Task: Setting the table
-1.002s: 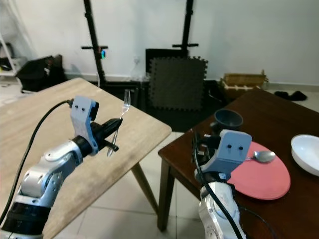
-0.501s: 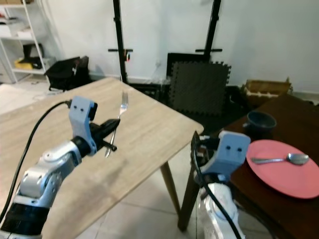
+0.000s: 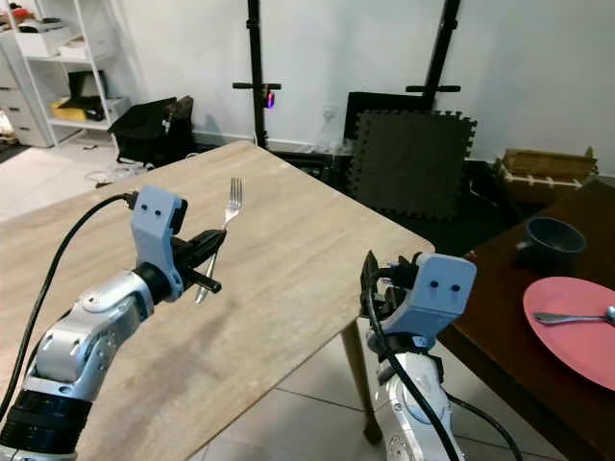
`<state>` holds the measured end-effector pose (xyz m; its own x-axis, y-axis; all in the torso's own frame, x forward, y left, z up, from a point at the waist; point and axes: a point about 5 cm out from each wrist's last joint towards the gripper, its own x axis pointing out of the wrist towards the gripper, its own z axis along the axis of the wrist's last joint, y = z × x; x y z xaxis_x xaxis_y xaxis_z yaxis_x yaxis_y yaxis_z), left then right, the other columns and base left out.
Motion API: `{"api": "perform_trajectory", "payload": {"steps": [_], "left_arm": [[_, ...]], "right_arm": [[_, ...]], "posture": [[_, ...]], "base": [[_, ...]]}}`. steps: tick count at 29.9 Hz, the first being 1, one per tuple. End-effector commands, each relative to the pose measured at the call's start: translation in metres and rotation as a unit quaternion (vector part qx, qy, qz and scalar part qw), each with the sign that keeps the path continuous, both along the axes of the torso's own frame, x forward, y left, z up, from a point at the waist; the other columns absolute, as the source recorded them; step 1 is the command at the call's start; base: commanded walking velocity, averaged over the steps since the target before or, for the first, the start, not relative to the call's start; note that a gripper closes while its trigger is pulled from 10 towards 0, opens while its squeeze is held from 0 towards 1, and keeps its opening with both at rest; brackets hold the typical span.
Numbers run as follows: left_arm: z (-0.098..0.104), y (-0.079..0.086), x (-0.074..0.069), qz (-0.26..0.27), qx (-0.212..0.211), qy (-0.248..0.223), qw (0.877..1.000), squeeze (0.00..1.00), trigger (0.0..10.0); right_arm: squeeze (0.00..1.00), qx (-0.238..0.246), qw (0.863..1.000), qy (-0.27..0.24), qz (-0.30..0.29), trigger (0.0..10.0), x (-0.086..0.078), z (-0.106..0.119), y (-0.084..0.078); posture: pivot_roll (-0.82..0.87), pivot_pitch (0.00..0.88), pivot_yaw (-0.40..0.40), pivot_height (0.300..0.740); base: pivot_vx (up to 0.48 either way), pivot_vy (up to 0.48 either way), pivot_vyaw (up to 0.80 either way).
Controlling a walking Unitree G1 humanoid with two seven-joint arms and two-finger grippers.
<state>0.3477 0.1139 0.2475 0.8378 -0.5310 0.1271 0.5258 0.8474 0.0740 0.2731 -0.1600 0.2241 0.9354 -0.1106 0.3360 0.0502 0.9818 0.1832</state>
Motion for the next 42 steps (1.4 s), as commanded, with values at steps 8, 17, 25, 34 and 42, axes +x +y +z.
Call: {"api": "perform_trajectory", "payload": {"steps": [8, 17, 25, 34, 42], "left_arm": [[-0.0051, -0.0037, 0.0010, -0.006, 0.009, 0.006, 1.000, 0.00, 10.0], [-0.0045, -0.0066, 0.0013, -0.011, 0.006, 0.004, 1.000, 0.00, 10.0], [-0.0035, -0.0088, 0.0018, -0.014, 0.006, 0.002, 1.000, 0.00, 10.0], [-0.0032, -0.0101, 0.0023, -0.017, 0.006, 0.001, 1.000, 0.00, 10.0], [-0.0033, -0.0109, 0.0024, -0.020, 0.004, 0.000, 1.000, 0.00, 10.0]], "right_arm": [[0.00, 0.008, 1.000, 0.011, -0.005, 10.0, -0.0010, -0.0043, -0.0019], [0.00, 0.010, 1.000, 0.011, -0.005, 10.0, -0.0009, -0.0039, -0.0025], [0.00, 0.010, 1.000, 0.011, -0.005, 10.0, -0.0011, -0.0037, -0.0028], [0.00, 0.009, 1.000, 0.010, -0.006, 10.0, -0.0012, -0.0033, -0.0030], [0.00, 0.007, 1.000, 0.009, -0.005, 10.0, -0.0010, -0.0024, -0.0029]], "posture": [[-0.03, 0.027, 0.097, 0.740], [-0.04, 0.027, 0.096, 0.740], [-0.04, 0.026, 0.100, 0.740], [-0.04, 0.025, 0.100, 0.740], [-0.04, 0.022, 0.098, 0.740]], "base": [[0.000, 0.000, -0.80], [0.000, 0.000, -0.80], [0.000, 0.000, -0.80], [0.000, 0.000, -0.80], [0.000, 0.000, -0.80]]}}
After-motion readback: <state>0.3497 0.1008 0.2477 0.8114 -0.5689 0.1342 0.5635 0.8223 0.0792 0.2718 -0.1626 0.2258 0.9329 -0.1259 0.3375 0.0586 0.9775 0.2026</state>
